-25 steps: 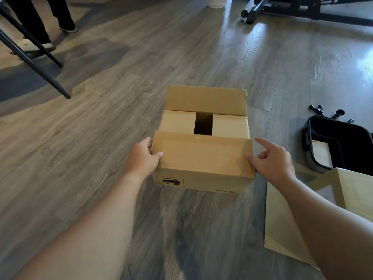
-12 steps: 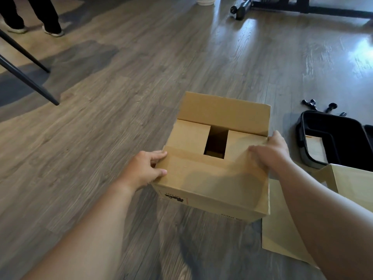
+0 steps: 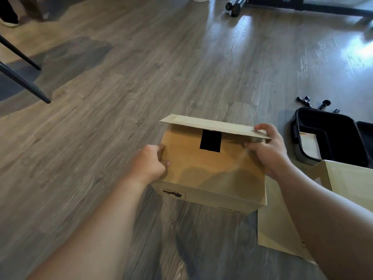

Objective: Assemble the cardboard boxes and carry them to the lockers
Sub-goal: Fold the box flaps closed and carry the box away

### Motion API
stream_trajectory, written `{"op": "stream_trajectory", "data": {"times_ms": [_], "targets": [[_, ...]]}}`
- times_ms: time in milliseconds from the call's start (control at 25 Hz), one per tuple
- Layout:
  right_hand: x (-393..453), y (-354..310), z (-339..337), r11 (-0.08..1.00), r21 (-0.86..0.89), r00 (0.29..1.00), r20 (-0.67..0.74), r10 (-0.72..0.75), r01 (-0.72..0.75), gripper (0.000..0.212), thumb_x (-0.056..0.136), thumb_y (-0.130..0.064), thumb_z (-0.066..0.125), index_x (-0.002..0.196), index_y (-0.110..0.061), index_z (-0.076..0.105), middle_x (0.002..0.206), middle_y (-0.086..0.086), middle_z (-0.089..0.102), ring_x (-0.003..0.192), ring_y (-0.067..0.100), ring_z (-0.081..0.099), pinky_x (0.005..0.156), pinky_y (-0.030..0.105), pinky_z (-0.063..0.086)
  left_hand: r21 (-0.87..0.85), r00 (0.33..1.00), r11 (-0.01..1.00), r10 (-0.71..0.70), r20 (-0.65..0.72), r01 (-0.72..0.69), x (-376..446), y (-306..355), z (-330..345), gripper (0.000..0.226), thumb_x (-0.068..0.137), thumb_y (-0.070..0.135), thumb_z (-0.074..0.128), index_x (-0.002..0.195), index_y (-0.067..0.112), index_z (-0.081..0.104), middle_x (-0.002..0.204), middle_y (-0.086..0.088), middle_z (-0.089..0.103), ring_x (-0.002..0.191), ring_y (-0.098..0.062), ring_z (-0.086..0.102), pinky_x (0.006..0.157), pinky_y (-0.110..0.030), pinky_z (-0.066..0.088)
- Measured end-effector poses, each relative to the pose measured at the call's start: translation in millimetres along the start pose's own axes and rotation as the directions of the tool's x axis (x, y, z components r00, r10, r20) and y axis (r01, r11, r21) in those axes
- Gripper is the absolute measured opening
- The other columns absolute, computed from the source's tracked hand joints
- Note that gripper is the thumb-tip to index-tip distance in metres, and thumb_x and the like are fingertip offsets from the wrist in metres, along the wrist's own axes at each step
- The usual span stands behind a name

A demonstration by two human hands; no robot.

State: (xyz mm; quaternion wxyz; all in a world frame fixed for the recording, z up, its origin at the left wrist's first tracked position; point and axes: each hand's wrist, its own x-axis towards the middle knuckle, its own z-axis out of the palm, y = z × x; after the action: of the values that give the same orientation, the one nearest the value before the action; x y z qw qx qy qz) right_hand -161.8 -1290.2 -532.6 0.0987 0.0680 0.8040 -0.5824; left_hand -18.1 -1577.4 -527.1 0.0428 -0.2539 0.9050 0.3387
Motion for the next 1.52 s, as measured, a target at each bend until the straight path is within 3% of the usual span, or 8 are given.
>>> {"op": "stream_trajectory", "data": {"times_ms": [200, 360, 440, 560, 920, 1080, 1280, 1520], "targets": [[-29, 23, -11, 0.885, -0.419, 0.979, 0.085, -0.184, 0.202, 0.058, 0.084, -0.034, 0.080, 0.138, -0.034, 0.060, 0.134, -0.008, 0.057, 0.118, 0.020, 0.057, 0.100, 0.039, 0.051, 0.060, 0.999, 0.998, 0.011, -0.042, -0.008, -1, 11, 3, 0.051, 0.086, 0.023, 0.074, 0.134, 0.021, 0.054, 0.117, -0.003, 0.066, 0.104, -0.026, 0.062, 0.084, -0.037, 0.049], [-47, 21, 0, 0.683, -0.709, 0.980, 0.058, -0.190, 0.175, 0.045, 0.098, -0.052, 0.053, 0.137, -0.030, 0.059, 0.125, 0.006, 0.061, 0.107, 0.031, 0.061, 0.083, 0.040, 0.049, 0.040, 0.993, 0.997, 0.056, 0.108, -0.061, 6, 17, 4, 0.077, 0.085, 0.011, 0.058, 0.149, 0.043, 0.028, 0.129, -0.002, 0.051, 0.114, -0.025, 0.053, 0.093, -0.042, 0.048], [-56, 19, 12, 0.668, -0.734, 0.991, 0.048, -0.128, 0.121, 0.044, 0.102, -0.050, 0.043, 0.141, -0.032, 0.049, 0.130, 0.014, 0.055, 0.101, 0.036, 0.062, 0.074, 0.039, 0.045, 0.023, 0.989, 1.000, 0.010, 0.149, -0.013, 7, 22, 5, 0.082, 0.083, 0.012, 0.053, 0.152, 0.048, 0.027, 0.142, -0.003, 0.041, 0.127, -0.029, 0.045, 0.105, -0.052, 0.043], [-67, 21, 22, 0.668, -0.743, 0.999, 0.045, -0.009, 0.040, 0.059, 0.100, -0.055, 0.039, 0.154, -0.036, 0.026, 0.152, 0.019, 0.035, 0.110, 0.042, 0.061, 0.081, 0.044, 0.048, 0.015, 0.994, 1.000, -0.020, 0.111, 0.019, 7, 23, 9, 0.073, 0.089, 0.022, 0.061, 0.154, 0.041, 0.031, 0.147, -0.006, 0.037, 0.133, -0.030, 0.040, 0.109, -0.050, 0.038], [-63, -39, 43, 0.592, -0.754, 0.957, 0.257, -0.134, 0.285, 0.048, 0.100, -0.046, 0.050, 0.139, -0.018, 0.054, 0.140, 0.015, 0.048, 0.120, 0.035, 0.055, 0.096, 0.043, 0.046, 0.103, 0.997, 0.993, -0.054, -0.062, 0.060, -11, 3, -31, 0.074, 0.084, 0.042, 0.074, 0.150, 0.028, 0.044, 0.145, -0.008, 0.053, 0.131, -0.028, 0.050, 0.105, -0.038, 0.044], [-82, -107, 67, 0.556, -0.723, 0.908, 0.383, -0.171, 0.410, 0.055, 0.098, -0.047, 0.053, 0.145, -0.019, 0.049, 0.145, 0.016, 0.044, 0.124, 0.037, 0.053, 0.100, 0.043, 0.046, 0.084, 0.980, 0.989, -0.108, -0.168, 0.124, -38, 7, -106, 0.074, 0.083, 0.041, 0.074, 0.150, 0.027, 0.045, 0.144, -0.006, 0.055, 0.129, -0.027, 0.053, 0.099, -0.034, 0.044], [-146, -269, 90, 0.527, -0.649, 0.824, 0.527, -0.207, 0.548, 0.060, 0.094, -0.050, 0.057, 0.147, -0.023, 0.047, 0.146, 0.012, 0.042, 0.124, 0.035, 0.053, 0.100, 0.041, 0.045, 0.046, 0.929, 0.966, -0.232, -0.289, 0.256, -123, 35, -258, 0.074, 0.086, 0.044, 0.072, 0.151, 0.026, 0.042, 0.147, -0.004, 0.053, 0.131, -0.029, 0.051, 0.101, -0.038, 0.043], [-274, -471, 106, 0.371, -0.525, 0.625, 0.744, -0.237, 0.766, 0.069, 0.093, -0.057, 0.055, 0.152, -0.023, 0.041, 0.141, 0.011, 0.047, 0.119, 0.032, 0.056, 0.099, 0.041, 0.046, -0.054, 0.819, 0.899, -0.418, -0.393, 0.434, -279, 77, -449, 0.075, 0.088, 0.046, 0.069, 0.153, 0.026, 0.039, 0.146, -0.003, 0.052, 0.131, -0.027, 0.050, 0.104, -0.039, 0.042]]}}
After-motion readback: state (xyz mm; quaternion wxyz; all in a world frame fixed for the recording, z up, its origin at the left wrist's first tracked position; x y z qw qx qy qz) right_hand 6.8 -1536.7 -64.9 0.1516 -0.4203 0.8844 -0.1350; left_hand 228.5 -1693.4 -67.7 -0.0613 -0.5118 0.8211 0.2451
